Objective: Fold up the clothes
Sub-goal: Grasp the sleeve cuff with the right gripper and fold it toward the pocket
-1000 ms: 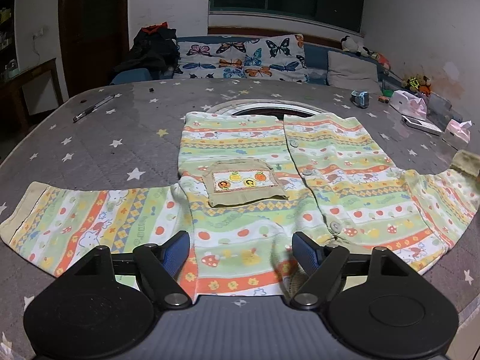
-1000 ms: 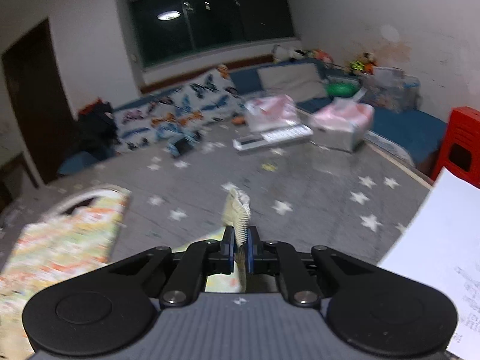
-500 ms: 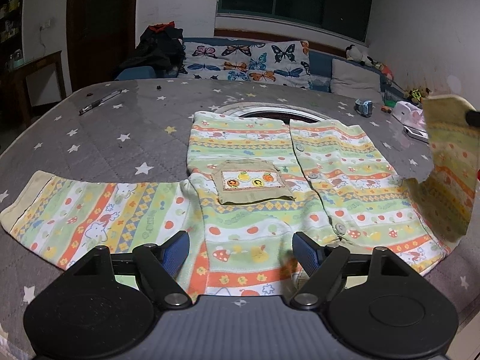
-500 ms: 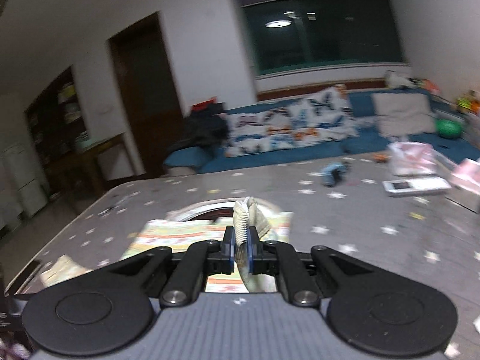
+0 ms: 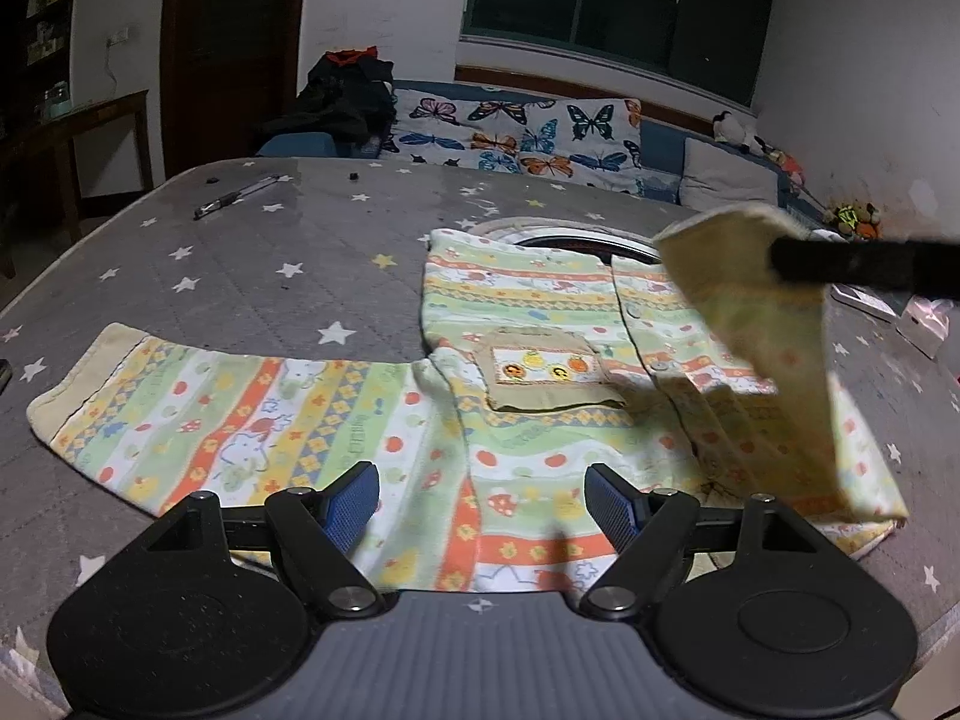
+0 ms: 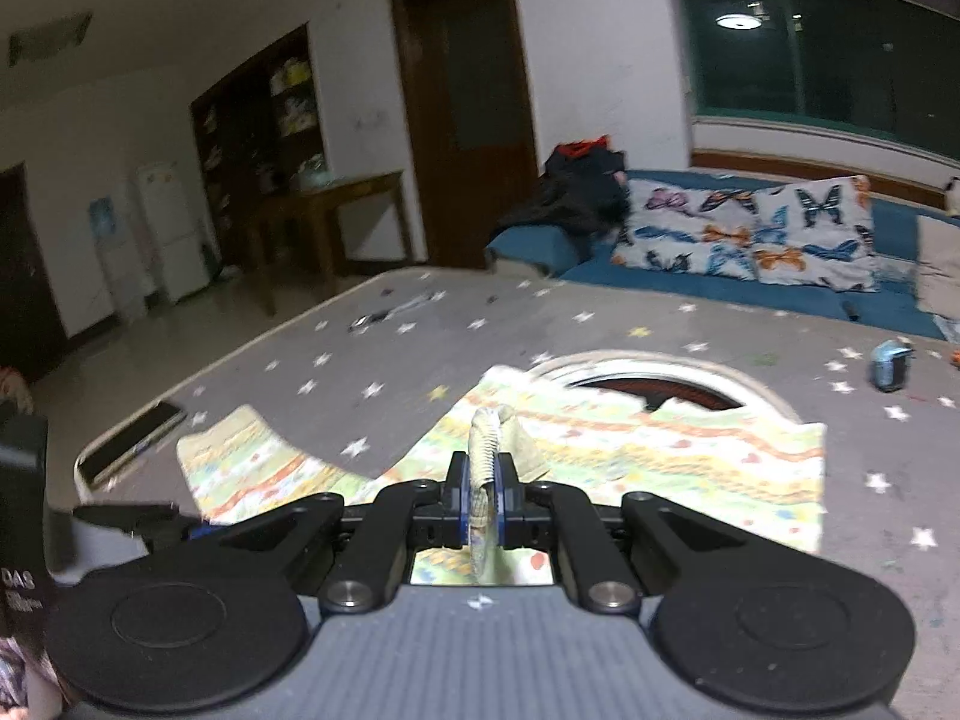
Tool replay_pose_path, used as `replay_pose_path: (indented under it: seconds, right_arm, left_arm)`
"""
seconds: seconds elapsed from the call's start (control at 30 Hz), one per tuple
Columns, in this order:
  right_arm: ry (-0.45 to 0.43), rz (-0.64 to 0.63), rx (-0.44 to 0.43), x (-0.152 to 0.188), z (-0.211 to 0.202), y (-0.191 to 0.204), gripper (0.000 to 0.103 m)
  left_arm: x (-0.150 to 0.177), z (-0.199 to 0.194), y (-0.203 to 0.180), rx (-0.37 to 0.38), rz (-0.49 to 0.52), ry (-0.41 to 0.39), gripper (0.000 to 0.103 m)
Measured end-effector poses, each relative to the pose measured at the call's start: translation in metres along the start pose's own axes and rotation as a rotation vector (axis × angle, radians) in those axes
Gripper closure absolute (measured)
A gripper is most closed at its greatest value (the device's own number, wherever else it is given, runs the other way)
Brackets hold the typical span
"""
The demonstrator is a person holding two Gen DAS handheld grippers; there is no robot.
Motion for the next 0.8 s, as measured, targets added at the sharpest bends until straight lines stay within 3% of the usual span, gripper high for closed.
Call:
replay_pose_path:
  seconds: [0.23, 0.43, 0.47, 0.6, 0.8]
  right_arm:
    - [0.075, -0.026, -0.065, 0.023, 0.02, 0.023, 0.092]
    - [0.089, -0.037, -0.094, 0.027, 0.018, 0.029, 0.076]
    - [0.085, -0.037, -0.088, 0.026, 0.014, 0.025, 0.071]
    - [0.086, -0.041, -0.043, 0.026, -0.006, 0.007, 0.07]
    - [0.154, -0.016, 0.089, 0.05, -0.042, -0.038, 0.07]
  left_arm:
    - [-0.002, 0.001, 0.003, 0.001, -0.02, 0.002, 0.025]
    - [-0.007, 0.002, -0.002, 0.028, -0.025, -0.003, 0.026]
    - [-0.008, 0.002, -0.003, 0.032, -0.024, -0.006, 0.026]
    - [-0.012, 0.0, -0.002, 0.029, -0.039, -0.02, 0.027]
    - [-0.022, -0.006, 0.005, 0.008, -0.064, -0.053, 0.028]
Point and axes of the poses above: each gripper's, at about its wrist camera, not at the fingertips, and z roughly the way its jaws point, y to its left, x to its underside, the point moved 3 cm from there along z, roughly the way its jaws point, and after that the axes turned 10 degrees about -y, right-handed, at the moved point
